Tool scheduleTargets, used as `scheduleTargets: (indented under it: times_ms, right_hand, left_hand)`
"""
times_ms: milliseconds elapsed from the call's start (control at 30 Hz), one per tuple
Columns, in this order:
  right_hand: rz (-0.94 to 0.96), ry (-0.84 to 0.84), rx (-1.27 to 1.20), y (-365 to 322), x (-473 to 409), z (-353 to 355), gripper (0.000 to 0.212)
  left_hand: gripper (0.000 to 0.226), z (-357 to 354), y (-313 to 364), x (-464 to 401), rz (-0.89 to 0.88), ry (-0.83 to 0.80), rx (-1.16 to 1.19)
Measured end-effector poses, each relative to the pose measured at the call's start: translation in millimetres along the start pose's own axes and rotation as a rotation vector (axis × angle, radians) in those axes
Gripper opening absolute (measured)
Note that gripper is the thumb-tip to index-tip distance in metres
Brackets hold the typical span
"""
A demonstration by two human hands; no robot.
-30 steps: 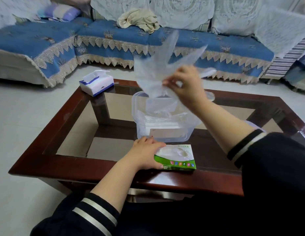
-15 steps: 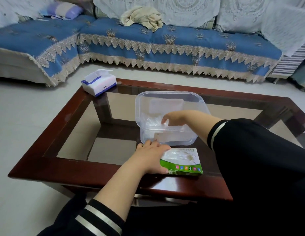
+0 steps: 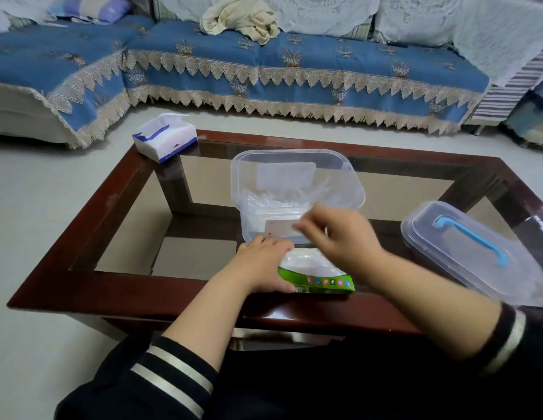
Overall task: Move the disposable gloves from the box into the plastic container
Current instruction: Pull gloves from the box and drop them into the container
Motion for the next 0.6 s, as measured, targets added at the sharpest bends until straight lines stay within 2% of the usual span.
scheduleTargets:
  times_ms: [67,133,234,434,601]
  right_hand:
    - [-0.11,-0.18,0.16,29,18,-38,0.027]
    - [-0.186,-0.3,0.136,52,25,-62,0.034]
    - [-0.277,-0.294,0.036,66,17,-68,0.031]
    - [-0.416,-0.386,-0.053,69,5,-72,0.02]
    - [-0.439,-0.416,-0.084,69,3,-72,0.015]
  left_hand:
    - [0.084,-1,0,2,0.011,0.002,0.03]
    - [0.085,-3,1,5,0.024,-0.006,0.083]
    - [0.086,-4,3,6,0.021,0.004,0.125]
    - [0.08,-6,-2,5,0.021,0.015,0.191]
    - [0.076,-7,-3,3,0.046,0.038,0.192]
Point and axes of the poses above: each hand's wrist, its own x-axis away from the middle knuckle, its own z-axis out of the back of the hand, y = z × x, the point moved 8 cm from there along -x, towards the middle knuckle, and after that the axes turned 13 degrees about -z, right-handed, at the moved point
